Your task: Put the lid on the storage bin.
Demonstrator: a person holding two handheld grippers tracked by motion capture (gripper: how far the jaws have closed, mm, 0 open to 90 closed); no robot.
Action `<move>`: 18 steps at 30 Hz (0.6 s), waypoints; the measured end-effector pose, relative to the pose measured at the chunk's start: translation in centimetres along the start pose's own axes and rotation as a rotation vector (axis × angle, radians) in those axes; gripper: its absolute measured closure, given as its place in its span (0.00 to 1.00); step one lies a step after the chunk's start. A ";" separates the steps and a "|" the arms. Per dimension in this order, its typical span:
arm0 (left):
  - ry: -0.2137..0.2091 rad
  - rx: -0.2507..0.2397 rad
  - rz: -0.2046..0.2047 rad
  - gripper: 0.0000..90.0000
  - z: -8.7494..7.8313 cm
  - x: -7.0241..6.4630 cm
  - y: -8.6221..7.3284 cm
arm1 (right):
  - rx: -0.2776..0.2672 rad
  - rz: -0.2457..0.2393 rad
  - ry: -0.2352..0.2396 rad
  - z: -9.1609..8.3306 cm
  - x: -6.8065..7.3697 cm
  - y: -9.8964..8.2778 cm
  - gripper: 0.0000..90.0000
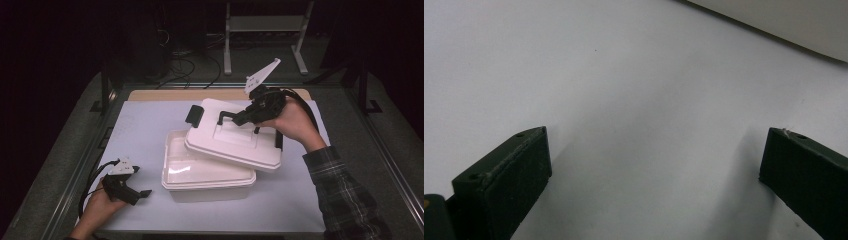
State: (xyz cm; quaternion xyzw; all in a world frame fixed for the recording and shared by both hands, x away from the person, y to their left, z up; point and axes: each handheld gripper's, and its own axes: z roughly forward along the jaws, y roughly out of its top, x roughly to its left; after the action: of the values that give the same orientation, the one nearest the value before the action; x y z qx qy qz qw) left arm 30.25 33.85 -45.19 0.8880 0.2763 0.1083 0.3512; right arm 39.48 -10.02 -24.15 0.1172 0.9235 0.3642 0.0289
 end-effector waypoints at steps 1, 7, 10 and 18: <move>0.000 0.000 -0.001 0.00 0.0 0.0 0.0 | 0.002 -0.013 0.013 0.3 0.1 0.3 0.93; 0.000 0.000 0.000 0.00 0.0 0.0 0.0 | 0.014 -0.090 0.091 2.3 1.4 2.3 0.93; 0.000 0.000 0.000 0.00 0.0 0.0 0.0 | 0.022 -0.119 0.118 3.2 2.0 3.1 0.93; -0.001 0.001 -0.001 0.00 0.0 0.0 0.0 | 0.070 -0.172 0.170 5.6 2.9 4.1 0.93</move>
State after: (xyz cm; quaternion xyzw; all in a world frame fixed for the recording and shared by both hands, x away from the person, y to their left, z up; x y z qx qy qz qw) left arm 30.25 33.86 -45.18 0.8881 0.2764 0.1077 0.3512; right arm 38.28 -2.71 -25.39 0.0074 0.9413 0.3367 -0.0225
